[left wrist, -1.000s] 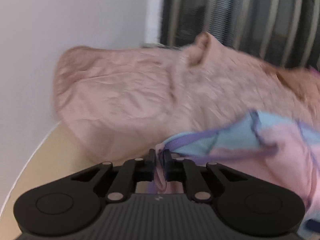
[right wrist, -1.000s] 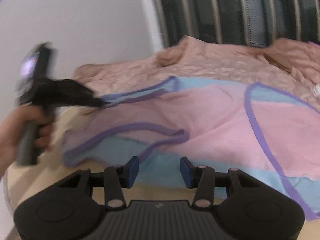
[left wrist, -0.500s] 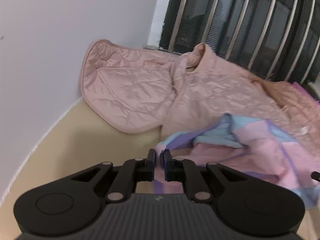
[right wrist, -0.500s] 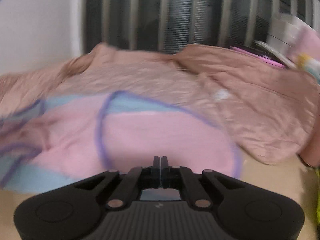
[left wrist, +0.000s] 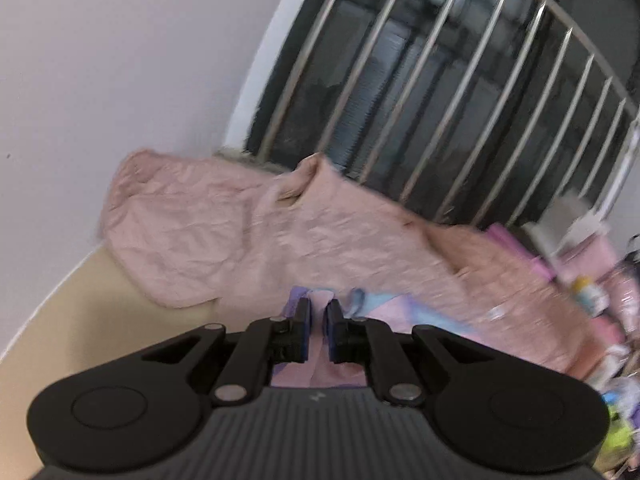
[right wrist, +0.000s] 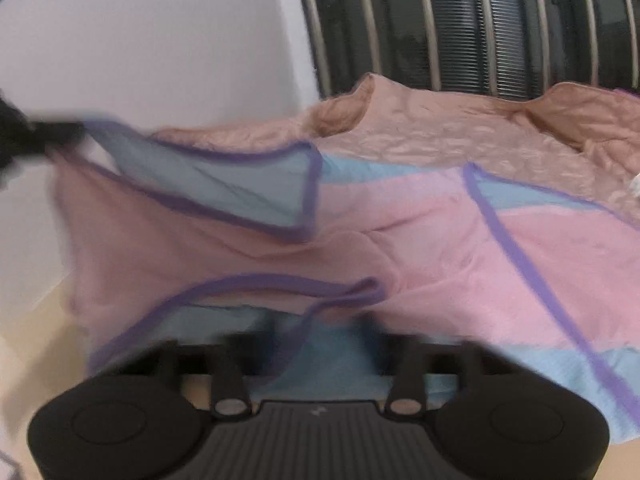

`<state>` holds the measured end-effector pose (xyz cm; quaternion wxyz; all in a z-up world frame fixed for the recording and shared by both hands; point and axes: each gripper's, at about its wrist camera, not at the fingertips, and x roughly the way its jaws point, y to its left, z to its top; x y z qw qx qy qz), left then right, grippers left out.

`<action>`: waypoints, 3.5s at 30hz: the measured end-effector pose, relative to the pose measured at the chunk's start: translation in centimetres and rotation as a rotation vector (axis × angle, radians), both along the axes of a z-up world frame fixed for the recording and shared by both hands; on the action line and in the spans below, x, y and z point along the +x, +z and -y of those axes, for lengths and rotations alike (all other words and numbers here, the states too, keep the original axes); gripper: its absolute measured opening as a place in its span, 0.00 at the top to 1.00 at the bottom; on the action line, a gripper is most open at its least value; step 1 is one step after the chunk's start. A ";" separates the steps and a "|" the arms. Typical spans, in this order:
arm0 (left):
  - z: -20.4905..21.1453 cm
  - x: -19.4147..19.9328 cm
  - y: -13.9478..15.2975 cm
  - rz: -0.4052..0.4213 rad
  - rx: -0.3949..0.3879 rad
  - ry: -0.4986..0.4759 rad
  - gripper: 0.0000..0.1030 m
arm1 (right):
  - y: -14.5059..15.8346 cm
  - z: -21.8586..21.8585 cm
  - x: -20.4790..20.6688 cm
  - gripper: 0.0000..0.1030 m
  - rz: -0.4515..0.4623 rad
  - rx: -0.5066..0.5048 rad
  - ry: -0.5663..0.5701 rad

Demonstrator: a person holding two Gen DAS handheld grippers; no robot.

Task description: Fold clothes

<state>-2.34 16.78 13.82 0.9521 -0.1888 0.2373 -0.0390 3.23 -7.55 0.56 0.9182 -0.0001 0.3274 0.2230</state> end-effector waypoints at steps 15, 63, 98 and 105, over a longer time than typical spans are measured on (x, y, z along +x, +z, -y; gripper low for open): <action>4.5 -8.1 1.4 0.073 -0.198 -0.128 0.93 | 10.9 20.7 -1.3 0.97 0.214 -0.063 -0.271; 11.2 -5.5 -6.8 -0.101 0.117 -0.221 0.51 | 4.4 14.2 -8.2 0.61 0.070 0.037 -0.052; 19.9 -6.0 -10.0 -0.164 0.208 -0.281 0.57 | 4.6 15.8 -17.7 0.97 0.187 -0.146 -0.170; 21.1 -5.2 -10.3 -0.165 0.257 -0.227 0.62 | 4.4 16.1 -18.3 0.97 0.172 -0.133 -0.165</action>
